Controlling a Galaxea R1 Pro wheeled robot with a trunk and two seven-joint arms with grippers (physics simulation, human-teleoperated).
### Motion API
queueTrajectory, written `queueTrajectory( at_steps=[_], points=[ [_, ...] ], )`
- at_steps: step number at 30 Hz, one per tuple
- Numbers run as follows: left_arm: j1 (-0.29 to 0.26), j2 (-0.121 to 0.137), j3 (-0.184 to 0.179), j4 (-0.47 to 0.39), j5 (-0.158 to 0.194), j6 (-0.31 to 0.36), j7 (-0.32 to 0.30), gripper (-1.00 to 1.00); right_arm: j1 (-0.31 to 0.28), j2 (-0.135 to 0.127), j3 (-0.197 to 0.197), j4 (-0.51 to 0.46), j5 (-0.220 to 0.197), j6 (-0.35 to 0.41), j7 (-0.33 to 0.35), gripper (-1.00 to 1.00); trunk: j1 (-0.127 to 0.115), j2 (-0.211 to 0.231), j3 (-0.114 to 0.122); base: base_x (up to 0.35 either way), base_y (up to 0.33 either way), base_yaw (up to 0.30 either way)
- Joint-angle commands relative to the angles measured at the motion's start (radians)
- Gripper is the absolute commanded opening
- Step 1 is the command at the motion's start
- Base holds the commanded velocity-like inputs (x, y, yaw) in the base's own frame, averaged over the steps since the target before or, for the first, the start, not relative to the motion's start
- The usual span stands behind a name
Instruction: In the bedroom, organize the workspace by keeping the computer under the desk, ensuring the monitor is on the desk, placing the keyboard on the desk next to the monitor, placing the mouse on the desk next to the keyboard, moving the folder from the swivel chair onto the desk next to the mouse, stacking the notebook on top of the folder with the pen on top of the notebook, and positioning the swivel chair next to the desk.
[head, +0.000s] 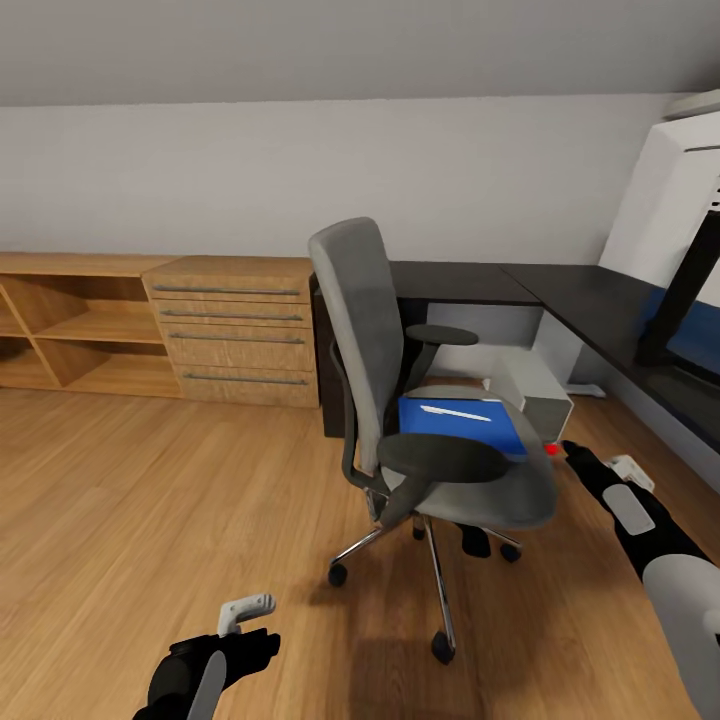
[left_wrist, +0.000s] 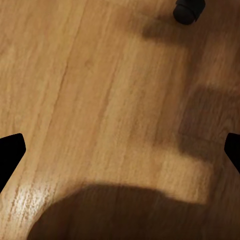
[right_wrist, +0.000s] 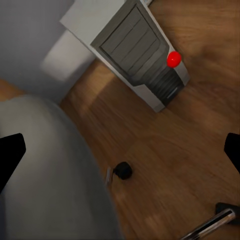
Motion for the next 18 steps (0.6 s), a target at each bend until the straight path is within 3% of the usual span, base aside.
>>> queueTrajectory(
  at_steps=[1, 18],
  points=[
    [0.0, -0.001, 0.001, -0.001, 0.011, 0.004, 0.008, 1.0, -0.001, -0.001, -0.003, -0.002, -0.007, 0.004, -0.003, 1.0, 0.0, 0.0, -0.001, 0.0, 0.0, 0.0],
    [0.0, -0.001, 0.0, 0.0, 0.011, 0.003, 0.008, 1.0, 0.0, 0.002, -0.004, 0.042, -0.007, -0.005, -0.007, 1.0, 0.0, 0.0, -0.001, 0.0, 0.0, 0.0]
  ],
)
